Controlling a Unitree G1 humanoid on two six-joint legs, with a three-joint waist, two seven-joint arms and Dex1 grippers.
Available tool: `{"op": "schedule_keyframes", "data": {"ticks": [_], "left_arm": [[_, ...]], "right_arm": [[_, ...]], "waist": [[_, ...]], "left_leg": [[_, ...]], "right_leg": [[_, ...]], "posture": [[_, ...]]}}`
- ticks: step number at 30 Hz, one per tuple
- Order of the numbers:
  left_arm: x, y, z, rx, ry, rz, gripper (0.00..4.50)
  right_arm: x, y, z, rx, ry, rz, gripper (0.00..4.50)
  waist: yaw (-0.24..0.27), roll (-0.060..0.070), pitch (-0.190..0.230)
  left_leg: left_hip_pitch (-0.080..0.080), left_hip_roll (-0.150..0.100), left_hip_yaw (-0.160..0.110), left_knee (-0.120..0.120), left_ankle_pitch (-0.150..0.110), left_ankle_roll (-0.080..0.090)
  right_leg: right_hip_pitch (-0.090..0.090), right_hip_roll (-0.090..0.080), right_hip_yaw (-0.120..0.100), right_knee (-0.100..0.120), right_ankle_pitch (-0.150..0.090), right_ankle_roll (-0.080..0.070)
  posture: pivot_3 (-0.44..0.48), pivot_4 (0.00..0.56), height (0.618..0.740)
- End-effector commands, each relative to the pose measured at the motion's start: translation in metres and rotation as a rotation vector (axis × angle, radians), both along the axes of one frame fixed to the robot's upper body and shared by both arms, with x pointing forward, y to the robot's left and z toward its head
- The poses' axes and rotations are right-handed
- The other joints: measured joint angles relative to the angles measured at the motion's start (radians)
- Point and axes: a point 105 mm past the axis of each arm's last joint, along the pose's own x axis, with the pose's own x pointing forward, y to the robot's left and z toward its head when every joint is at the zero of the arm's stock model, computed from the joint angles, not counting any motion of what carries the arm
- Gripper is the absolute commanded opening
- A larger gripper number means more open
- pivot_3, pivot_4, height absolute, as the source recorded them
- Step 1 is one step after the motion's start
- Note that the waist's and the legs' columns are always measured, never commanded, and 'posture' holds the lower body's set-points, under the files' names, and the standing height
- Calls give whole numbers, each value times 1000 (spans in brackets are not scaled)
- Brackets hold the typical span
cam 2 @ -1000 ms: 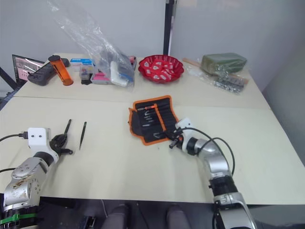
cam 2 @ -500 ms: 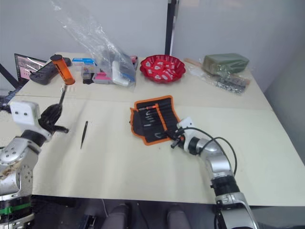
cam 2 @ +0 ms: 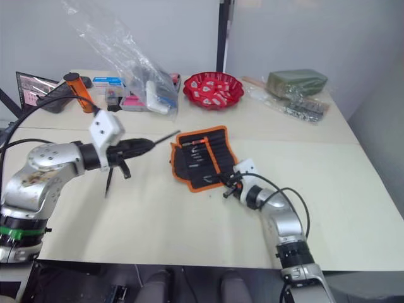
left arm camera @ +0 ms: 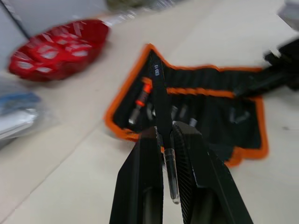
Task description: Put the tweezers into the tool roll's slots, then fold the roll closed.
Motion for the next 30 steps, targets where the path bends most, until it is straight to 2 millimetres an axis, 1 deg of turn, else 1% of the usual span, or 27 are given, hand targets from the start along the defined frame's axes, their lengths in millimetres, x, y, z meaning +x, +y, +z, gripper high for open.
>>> {"op": "schedule_keyframes", "data": {"ticks": [1, 4, 6, 9, 14, 21, 30], "left_arm": [[4, -8, -11, 106, 47, -81, 20], [9, -13, -19, 169, 59, -126, 20], [15, -19, -20, 196, 52, -156, 20], [32, -37, -20, 228, 30, -201, 20], [49, -51, -26, 264, 29, -244, 20], [60, -60, -37, 312, 57, -290, 20], [61, -78, -41, 292, 66, -343, 20]], "right_arm": [[-4, -4, -11, -15, 38, -26, 0], [-3, -4, -11, -11, 37, -40, 0], [-3, -5, -12, -13, 37, -51, 0], [-2, -8, -15, -26, 46, -69, 0], [-4, -9, -17, -28, 50, -80, 0], [-8, -11, -18, -27, 53, -96, 0], [-10, -15, -18, -28, 52, -117, 0]], "waist": [[0, 0, 0], [0, 0, 0], [2, 0, 0], [9, 0, 0], [5, 0, 0], [8, 0, 0], [9, 0, 0]], "left_leg": [[0, 0, 0, 0, 0, 0], [-1, 0, 0, 0, 0, 0], [-1, 0, 0, 0, 0, 0], [-1, 0, 0, 1, 0, 0], [-1, -1, -1, 2, 0, 0], [-3, -1, -1, 1, 0, 1], [-3, -1, -2, 2, 0, 1]], "right_leg": [[0, 0, 0, 0, 0, 0], [0, 0, 0, 0, 0, 0], [-1, 0, 0, 0, 0, 0], [0, 0, 0, 0, 0, 1], [0, 0, 0, 0, 0, 1], [0, 0, 0, 0, -1, 2], [0, 0, 0, 0, -1, 2]], "posture": [[0, 150, 740], [0, 150, 740], [0, 150, 740], [0, 150, 740], [0, 150, 740], [0, 150, 740], [0, 150, 740]]}}
